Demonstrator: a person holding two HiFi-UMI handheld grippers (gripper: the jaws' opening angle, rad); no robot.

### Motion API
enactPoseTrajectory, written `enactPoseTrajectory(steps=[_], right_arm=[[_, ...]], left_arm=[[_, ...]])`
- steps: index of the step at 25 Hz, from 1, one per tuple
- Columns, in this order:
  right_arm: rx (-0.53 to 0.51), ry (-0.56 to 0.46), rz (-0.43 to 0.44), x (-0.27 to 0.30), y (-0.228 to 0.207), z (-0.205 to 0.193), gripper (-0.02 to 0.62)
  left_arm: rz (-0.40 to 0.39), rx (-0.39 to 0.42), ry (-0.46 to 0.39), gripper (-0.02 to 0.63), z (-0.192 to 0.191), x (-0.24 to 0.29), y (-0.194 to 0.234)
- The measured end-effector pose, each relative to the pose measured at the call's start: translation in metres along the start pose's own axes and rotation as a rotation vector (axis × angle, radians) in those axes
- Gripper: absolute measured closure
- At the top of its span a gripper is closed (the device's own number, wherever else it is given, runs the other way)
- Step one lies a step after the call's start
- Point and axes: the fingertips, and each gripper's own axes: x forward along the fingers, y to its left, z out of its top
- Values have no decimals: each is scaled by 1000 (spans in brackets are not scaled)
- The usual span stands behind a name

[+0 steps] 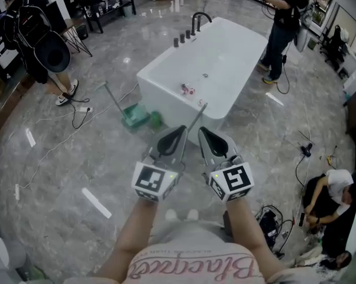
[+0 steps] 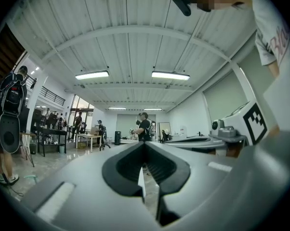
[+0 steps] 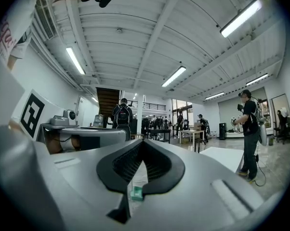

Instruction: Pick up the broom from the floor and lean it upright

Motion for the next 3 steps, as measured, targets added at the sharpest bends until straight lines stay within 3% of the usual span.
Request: enactPoseTrajectory(steps=[3], right_arm=[[-4, -6, 0, -2, -1, 3, 595]], left_arm=[[-2, 11, -23, 606, 7, 0, -1]])
